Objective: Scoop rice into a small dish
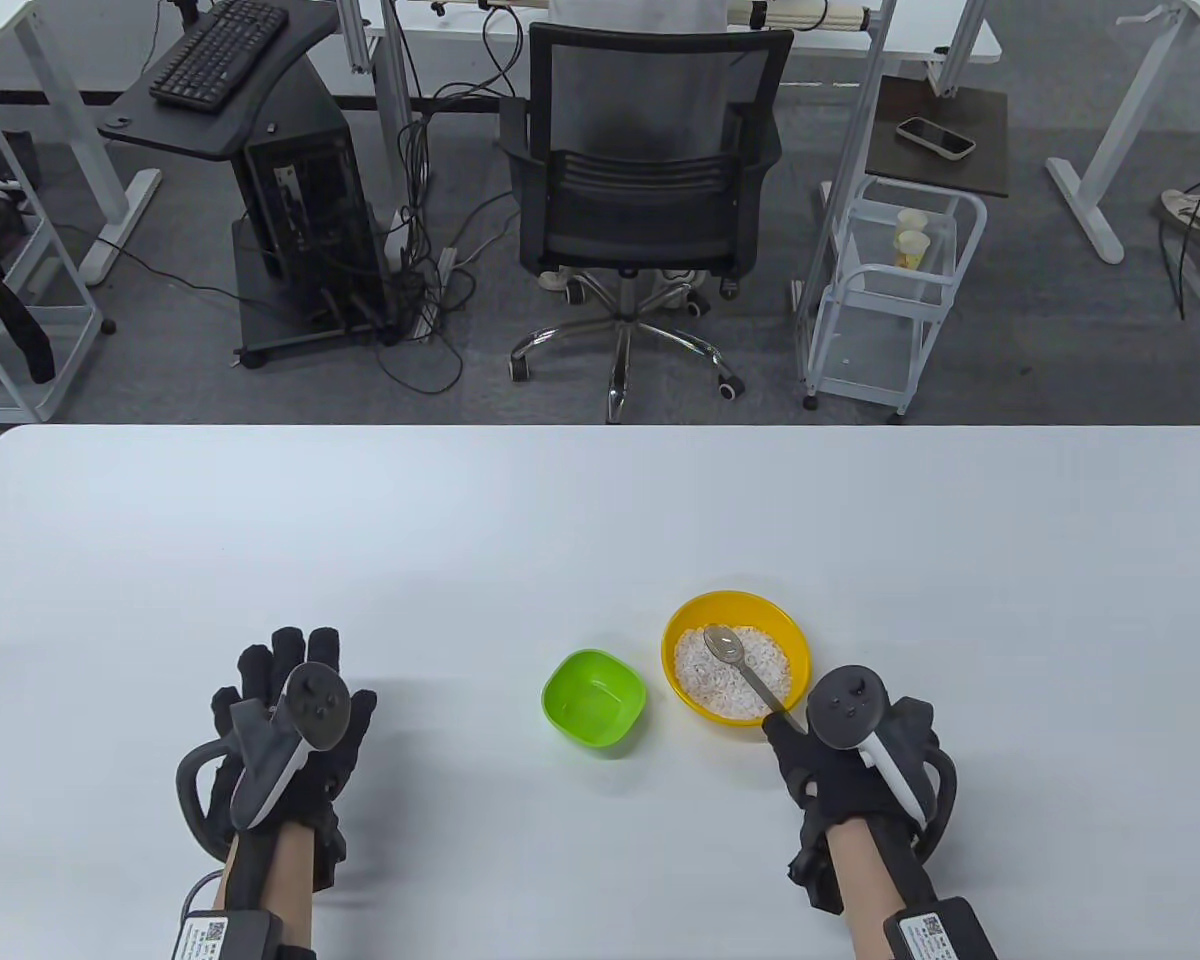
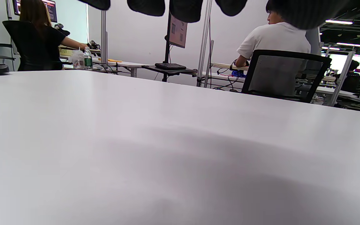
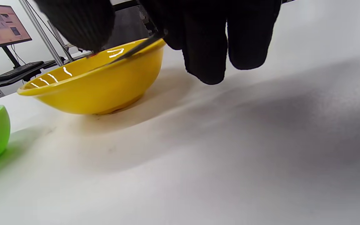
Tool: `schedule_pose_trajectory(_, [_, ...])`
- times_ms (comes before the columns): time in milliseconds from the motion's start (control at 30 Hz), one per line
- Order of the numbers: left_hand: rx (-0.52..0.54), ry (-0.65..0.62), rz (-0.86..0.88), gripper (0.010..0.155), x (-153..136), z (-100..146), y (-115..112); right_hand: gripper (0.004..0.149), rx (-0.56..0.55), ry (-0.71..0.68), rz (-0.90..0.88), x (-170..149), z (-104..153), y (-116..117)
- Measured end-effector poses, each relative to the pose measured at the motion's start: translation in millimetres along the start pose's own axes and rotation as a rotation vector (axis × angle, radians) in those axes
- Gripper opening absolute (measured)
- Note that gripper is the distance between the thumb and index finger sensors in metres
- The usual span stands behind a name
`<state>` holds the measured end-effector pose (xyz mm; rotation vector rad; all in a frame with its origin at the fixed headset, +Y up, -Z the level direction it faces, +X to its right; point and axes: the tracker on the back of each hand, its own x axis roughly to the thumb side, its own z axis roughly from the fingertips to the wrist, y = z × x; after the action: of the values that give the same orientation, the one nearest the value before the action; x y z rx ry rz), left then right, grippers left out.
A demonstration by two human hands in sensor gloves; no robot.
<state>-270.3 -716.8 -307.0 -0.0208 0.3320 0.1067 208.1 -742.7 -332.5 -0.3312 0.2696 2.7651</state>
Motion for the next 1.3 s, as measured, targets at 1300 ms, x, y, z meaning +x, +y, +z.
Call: schedule_pose_trajectory(1300, [-0.018, -0.074, -0.049, 0.074, 21.0, 6.1, -9.5, 0.043, -0.199, 0.004, -0.209, -2.1, 7.0, -9.8])
